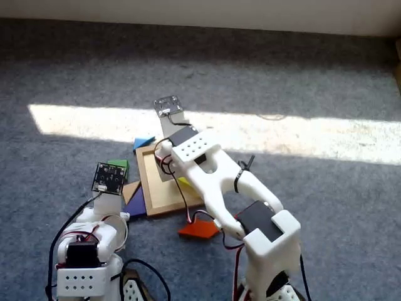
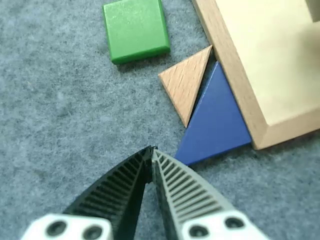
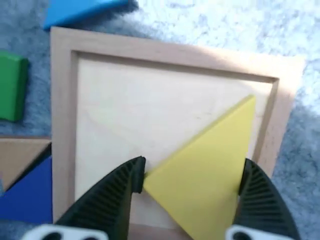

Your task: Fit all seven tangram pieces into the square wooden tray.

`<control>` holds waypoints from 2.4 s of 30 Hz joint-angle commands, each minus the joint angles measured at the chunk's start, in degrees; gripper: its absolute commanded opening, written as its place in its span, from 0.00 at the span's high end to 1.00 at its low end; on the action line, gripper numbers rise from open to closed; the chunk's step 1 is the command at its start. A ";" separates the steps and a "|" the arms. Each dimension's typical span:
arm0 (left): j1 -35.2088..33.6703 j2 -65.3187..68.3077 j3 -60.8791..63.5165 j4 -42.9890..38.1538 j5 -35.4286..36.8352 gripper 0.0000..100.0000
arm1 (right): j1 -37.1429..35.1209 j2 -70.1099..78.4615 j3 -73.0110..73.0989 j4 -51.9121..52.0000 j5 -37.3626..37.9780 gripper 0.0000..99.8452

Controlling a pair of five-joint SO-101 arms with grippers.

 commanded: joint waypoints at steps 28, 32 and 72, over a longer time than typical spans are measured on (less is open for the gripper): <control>-0.48 -2.77 1.10 0.35 -0.18 0.99 | 1.01 -5.58 -8.75 5.32 7.91 0.96; -0.48 -2.77 1.10 0.35 -0.18 0.99 | 1.01 0.31 -8.92 5.32 8.09 0.96; -0.48 -2.77 1.10 0.35 -0.18 0.99 | 8.57 -24.48 -8.92 25.71 8.35 0.99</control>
